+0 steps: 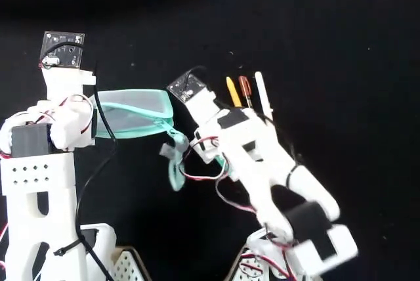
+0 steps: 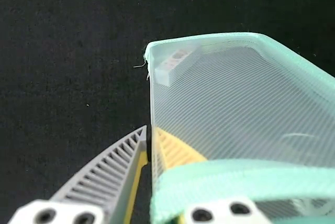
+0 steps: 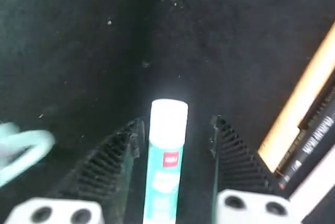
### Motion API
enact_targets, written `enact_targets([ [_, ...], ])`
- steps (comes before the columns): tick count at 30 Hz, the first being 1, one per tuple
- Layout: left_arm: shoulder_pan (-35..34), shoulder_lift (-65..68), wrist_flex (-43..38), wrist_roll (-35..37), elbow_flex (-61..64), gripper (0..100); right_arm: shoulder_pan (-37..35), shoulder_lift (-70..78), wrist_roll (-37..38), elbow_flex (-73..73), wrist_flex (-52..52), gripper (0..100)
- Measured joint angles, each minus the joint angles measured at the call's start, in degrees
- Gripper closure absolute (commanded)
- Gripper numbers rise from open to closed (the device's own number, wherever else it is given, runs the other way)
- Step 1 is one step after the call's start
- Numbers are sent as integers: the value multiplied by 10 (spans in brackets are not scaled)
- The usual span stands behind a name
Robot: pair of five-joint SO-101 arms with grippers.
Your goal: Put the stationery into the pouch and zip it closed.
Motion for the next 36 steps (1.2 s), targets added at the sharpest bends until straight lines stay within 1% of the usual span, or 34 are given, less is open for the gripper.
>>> enact_targets([
  [2,0,0,0,0,0,970,0,47,0,-17,-6,790],
  [5,0,0,0,0,0,970,0,100,1,-76,28,790],
  [9,0,0,0,0,0,970,0,130,1,-108,40,792],
  [10,0,0,0,0,0,970,0,132,1,-110,41,805],
  [11,0,0,0,0,0,970,0,134,1,-111,41,835],
  [13,0,0,0,0,0,970,0,135,1,-112,41,953],
  [14,0,0,0,0,0,970,1,135,1,-114,41,995],
  [15,0,0,0,0,0,970,3,135,-4,-117,41,969],
  [17,0,0,0,0,0,970,4,135,-19,-120,40,990],
  [22,0,0,0,0,0,970,3,125,-40,-119,40,987],
  [24,0,0,0,0,0,970,-3,95,-40,-106,49,987],
  [27,0,0,0,0,0,970,0,2,-40,-78,72,987],
  [30,0,0,-5,0,0,970,-2,-127,-36,-49,98,986],
  [36,-2,-1,-38,-1,28,970,-1,-408,19,-22,90,985],
])
